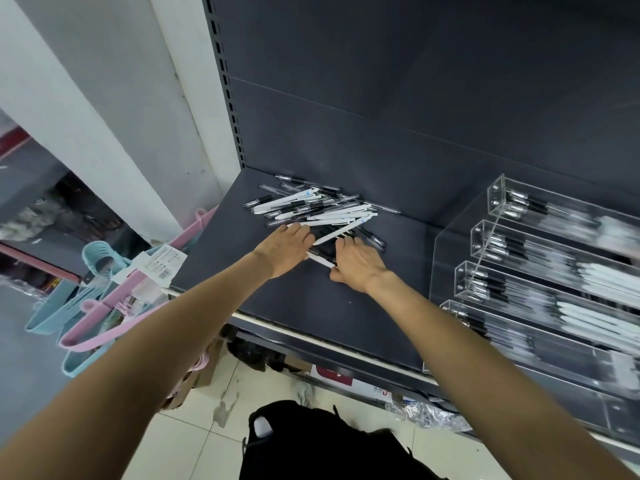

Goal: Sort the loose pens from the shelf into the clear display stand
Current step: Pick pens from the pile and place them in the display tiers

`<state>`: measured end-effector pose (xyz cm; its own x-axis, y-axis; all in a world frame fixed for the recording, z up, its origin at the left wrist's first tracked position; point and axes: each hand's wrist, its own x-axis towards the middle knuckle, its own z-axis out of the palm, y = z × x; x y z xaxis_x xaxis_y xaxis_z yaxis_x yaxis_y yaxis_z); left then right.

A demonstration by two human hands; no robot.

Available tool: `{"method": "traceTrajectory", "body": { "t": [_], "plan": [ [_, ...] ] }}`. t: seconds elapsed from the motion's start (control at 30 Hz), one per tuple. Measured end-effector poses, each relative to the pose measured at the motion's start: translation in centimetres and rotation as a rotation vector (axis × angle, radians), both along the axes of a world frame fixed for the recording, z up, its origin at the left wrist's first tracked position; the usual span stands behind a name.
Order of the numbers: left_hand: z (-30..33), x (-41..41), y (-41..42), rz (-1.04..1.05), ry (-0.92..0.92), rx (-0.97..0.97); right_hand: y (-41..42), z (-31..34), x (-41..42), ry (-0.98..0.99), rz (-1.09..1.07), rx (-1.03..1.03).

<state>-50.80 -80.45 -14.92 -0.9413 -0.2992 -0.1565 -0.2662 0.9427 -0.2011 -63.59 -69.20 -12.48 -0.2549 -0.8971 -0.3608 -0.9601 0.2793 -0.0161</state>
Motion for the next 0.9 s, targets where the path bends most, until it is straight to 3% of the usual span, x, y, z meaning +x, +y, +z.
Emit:
{"method": "traceTrajectory", "body": {
  "t": [0.17, 0.3, 0.5, 0.6, 0.67, 0.77, 0.83, 0.9],
  "plan": [
    [0.1, 0.1, 0.3, -0.056, -0.011, -0.007, 0.2, 0.2, 0.1, 0.017, -0.032, 0.032],
    [0.0, 0.2, 1.0, -0.042, -0.014, 0.089, 1.1, 0.2, 0.3, 0.029, 0.082, -0.005],
    [0.0, 0.8, 2.4, -0.134, 0.434, -0.001, 2.7, 3.7, -0.8, -0.039, 0.118, -0.079],
    [2.8, 0.6, 3.5, -0.061, 0.566, 0.108, 3.4, 7.3, -1.7, -0.087, 0.079, -0.174],
    [4.8, 0.6, 4.9, 0.054, 0.525, 0.422, 4.2, 9.6, -2.3, -0.172, 0.032, -0.271],
    [7.0, 0.6, 7.4, 0.308, 0.333, 1.205, 5.6, 11.7, -3.5, -0.407, -0.047, -0.317],
    [7.5, 0.9, 9.2, 0.438, 0.327, 1.643, 7.0, 12.3, -4.3, -0.713, -0.166, -0.3],
    [7.4, 1.3, 10.7, 0.48, 0.381, 1.919, 8.4, 12.2, -4.8, -1.062, -0.305, -0.365]
  ]
}}
